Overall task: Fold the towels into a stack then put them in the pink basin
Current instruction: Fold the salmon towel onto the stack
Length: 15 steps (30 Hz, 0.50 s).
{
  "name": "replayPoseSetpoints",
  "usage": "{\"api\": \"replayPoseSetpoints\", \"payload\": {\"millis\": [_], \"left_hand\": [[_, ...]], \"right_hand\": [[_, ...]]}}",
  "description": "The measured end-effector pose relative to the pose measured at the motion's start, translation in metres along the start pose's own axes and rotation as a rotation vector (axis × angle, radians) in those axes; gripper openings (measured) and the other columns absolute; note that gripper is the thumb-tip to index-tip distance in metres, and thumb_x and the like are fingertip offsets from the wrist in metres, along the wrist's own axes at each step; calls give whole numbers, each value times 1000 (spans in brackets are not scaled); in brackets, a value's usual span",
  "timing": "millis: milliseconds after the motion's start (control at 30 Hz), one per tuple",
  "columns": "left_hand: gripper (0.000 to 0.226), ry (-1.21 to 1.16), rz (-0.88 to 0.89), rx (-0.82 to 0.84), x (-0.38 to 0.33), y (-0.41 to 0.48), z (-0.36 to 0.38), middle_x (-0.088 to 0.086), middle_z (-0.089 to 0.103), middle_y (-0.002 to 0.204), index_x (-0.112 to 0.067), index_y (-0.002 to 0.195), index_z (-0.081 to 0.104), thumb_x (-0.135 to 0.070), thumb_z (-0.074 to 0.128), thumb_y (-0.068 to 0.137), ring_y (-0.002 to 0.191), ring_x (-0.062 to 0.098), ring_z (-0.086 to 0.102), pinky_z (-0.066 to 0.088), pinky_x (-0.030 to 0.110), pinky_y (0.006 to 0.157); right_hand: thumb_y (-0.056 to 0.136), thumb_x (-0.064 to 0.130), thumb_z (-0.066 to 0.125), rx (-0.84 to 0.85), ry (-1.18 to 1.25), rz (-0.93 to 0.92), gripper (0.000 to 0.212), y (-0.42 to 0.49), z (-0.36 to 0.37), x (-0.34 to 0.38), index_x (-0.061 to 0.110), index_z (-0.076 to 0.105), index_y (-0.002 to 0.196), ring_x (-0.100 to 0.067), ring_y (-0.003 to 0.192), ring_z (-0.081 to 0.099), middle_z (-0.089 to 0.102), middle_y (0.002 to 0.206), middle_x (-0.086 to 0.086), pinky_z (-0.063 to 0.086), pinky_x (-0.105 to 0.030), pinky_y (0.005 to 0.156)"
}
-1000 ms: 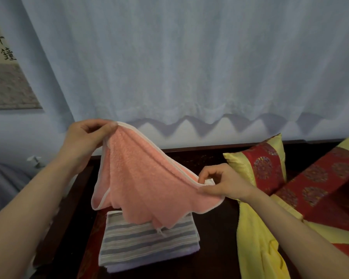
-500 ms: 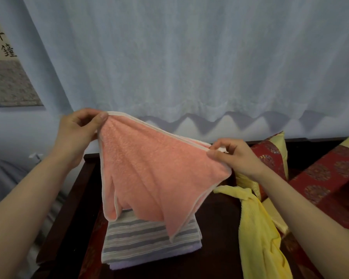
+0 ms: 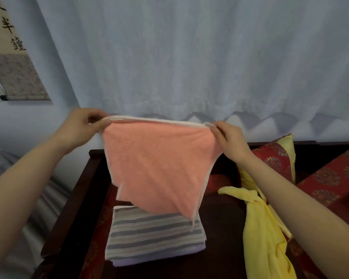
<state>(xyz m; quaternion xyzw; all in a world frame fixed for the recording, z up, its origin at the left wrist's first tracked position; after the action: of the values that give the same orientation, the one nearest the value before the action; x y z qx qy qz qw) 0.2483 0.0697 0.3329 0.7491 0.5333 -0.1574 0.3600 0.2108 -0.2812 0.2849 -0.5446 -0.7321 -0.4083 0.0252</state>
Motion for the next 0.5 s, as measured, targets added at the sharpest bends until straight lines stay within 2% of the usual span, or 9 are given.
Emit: {"api": "replayPoseSetpoints", "payload": {"millis": [67, 100, 133, 200, 267, 333, 400, 433, 500], "left_hand": [[7, -70, -33, -46, 7, 5, -6, -1, 67, 82, -15, 92, 66, -18, 60, 90, 79, 13, 61, 50, 25, 76], [8, -143, -61, -67, 10, 6, -8, 5, 65, 86, -13, 93, 64, -17, 58, 92, 81, 16, 60, 52, 27, 77], [7, -244, -86, -83, 12, 5, -8, 6, 64, 87, -15, 91, 62, -17, 56, 93, 81, 15, 61, 54, 27, 77], [15, -408, -124, -81, 17, 1, -6, -4, 66, 77, -24, 84, 57, -17, 50, 96, 72, 4, 64, 56, 23, 68], [17, -481, -155, -13, 19, -10, 0, -7, 67, 63, -24, 81, 55, -17, 50, 95, 62, 2, 64, 57, 20, 61], [10, -533, -144, 116, 24, -28, 5, -4, 66, 60, -21, 83, 58, -29, 62, 86, 58, 3, 62, 58, 20, 62], [44, -538, -131, 301, 32, -56, 15, 1, 65, 63, -15, 84, 62, -51, 77, 64, 59, 5, 60, 55, 17, 62], [54, -519, -124, 387, 39, -73, 26, 3, 64, 64, -13, 84, 64, -58, 79, 57, 61, 5, 59, 53, 16, 61], [51, -448, -177, 608, 61, -115, 63, 10, 65, 66, -12, 84, 67, -56, 79, 60, 65, 10, 60, 49, 20, 62]], "right_hand": [[101, 29, 44, -105, -37, 38, 27, 12, -4, 4, 10, 63, 93, -19, 72, 57, 65, 82, -2, 36, -30, 66], [101, 32, 42, -137, -49, 56, 30, 18, -4, 6, 10, 61, 94, -16, 71, 54, 63, 82, 0, 34, -29, 65], [101, 33, 40, -156, -57, 54, 32, 23, -4, 9, 9, 61, 96, -14, 70, 52, 63, 82, 0, 33, -28, 65], [101, 31, 41, -106, -63, 0, 31, 34, 0, 15, 7, 60, 97, -17, 72, 56, 65, 82, -4, 36, -30, 65], [99, 28, 44, 42, -16, -66, 30, 39, 8, 18, 5, 58, 86, -12, 69, 56, 61, 74, -4, 39, -31, 64], [96, 27, 47, 209, 80, -93, 30, 33, 14, 21, 9, 52, 72, -2, 60, 48, 48, 61, 6, 35, -19, 59], [96, 25, 51, 391, 172, -44, 33, 9, 25, 18, 10, 50, 66, -2, 56, 44, 43, 58, 7, 33, -14, 56], [96, 24, 54, 487, 217, -5, 33, -10, 34, 15, 12, 52, 65, -1, 55, 44, 46, 59, 9, 33, -14, 55], [90, 26, 63, 659, 327, 63, 24, -56, 57, 6, 21, 60, 66, 1, 56, 46, 51, 59, 13, 33, -12, 55]]}}
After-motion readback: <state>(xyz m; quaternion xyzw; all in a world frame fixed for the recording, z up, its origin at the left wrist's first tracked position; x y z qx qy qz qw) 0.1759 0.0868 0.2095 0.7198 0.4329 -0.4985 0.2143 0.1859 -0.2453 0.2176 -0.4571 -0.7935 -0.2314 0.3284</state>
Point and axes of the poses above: each hand's wrist, its own y-axis towards the middle knuckle, its own z-axis out of the palm, x = y × z, the point moved 9 cm from there along y, towards the middle knuckle
